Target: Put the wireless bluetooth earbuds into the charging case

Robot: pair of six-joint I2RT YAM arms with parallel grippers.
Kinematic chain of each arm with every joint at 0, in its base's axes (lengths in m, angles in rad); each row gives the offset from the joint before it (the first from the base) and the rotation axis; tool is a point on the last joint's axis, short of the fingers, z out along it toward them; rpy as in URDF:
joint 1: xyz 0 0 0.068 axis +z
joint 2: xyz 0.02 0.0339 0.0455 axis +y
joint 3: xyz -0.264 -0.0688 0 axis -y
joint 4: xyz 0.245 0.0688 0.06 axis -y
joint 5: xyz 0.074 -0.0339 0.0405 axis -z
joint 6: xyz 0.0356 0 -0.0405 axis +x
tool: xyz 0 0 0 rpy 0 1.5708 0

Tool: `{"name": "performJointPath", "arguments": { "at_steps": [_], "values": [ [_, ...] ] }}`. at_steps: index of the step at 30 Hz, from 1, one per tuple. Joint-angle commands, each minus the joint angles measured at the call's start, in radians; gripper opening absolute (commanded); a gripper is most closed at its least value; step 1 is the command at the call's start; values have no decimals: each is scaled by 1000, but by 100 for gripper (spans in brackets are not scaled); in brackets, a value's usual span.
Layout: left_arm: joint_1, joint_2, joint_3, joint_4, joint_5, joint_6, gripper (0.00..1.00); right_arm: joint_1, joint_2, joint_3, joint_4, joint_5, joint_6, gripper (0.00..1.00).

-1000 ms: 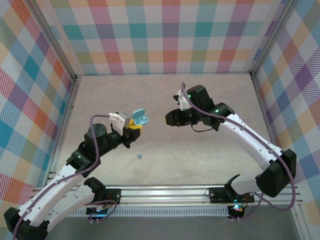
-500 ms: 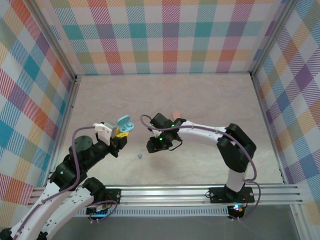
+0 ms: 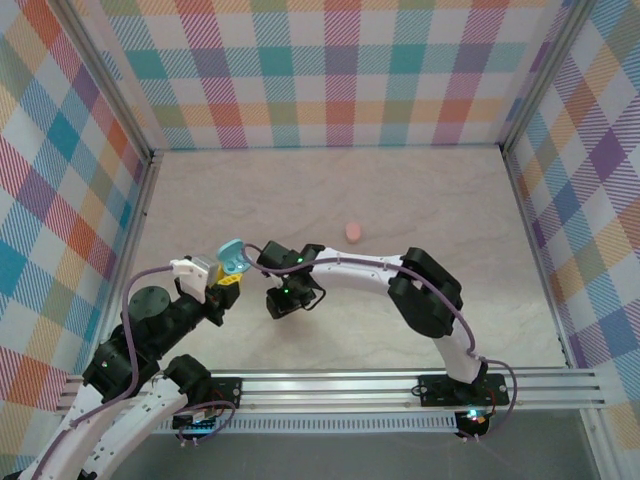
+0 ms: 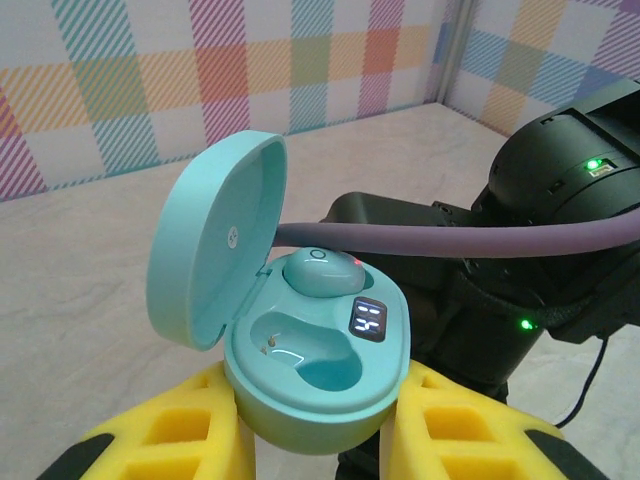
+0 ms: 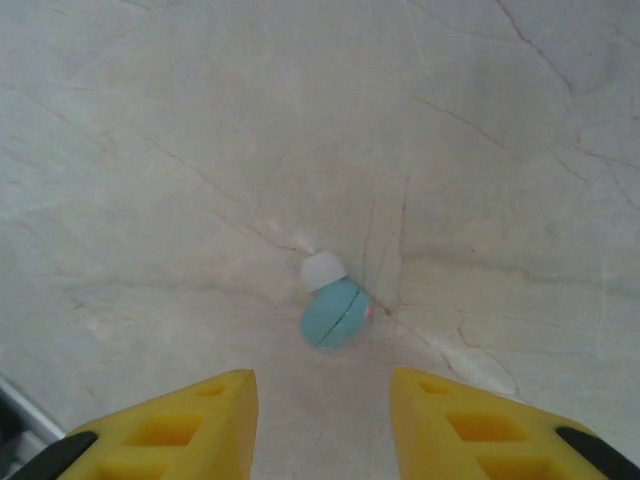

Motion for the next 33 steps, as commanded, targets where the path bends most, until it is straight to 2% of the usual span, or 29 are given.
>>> {"name": "performJointPath", "arguments": {
  "at_steps": [1, 5, 21, 33],
  "values": [
    [-12, -8, 19, 6, 19, 17, 18, 14, 35, 31, -119, 103, -58, 42],
    [-12, -10, 20, 5, 17, 17, 18, 13, 71, 69, -139, 117, -77, 45],
    [-12, -13, 25, -9, 7, 18, 18, 14, 72, 64, -38, -4, -20, 46],
    [-12, -14, 31, -18, 12, 14, 18, 8, 143, 79, -55, 63, -54, 48]
  ]
}}
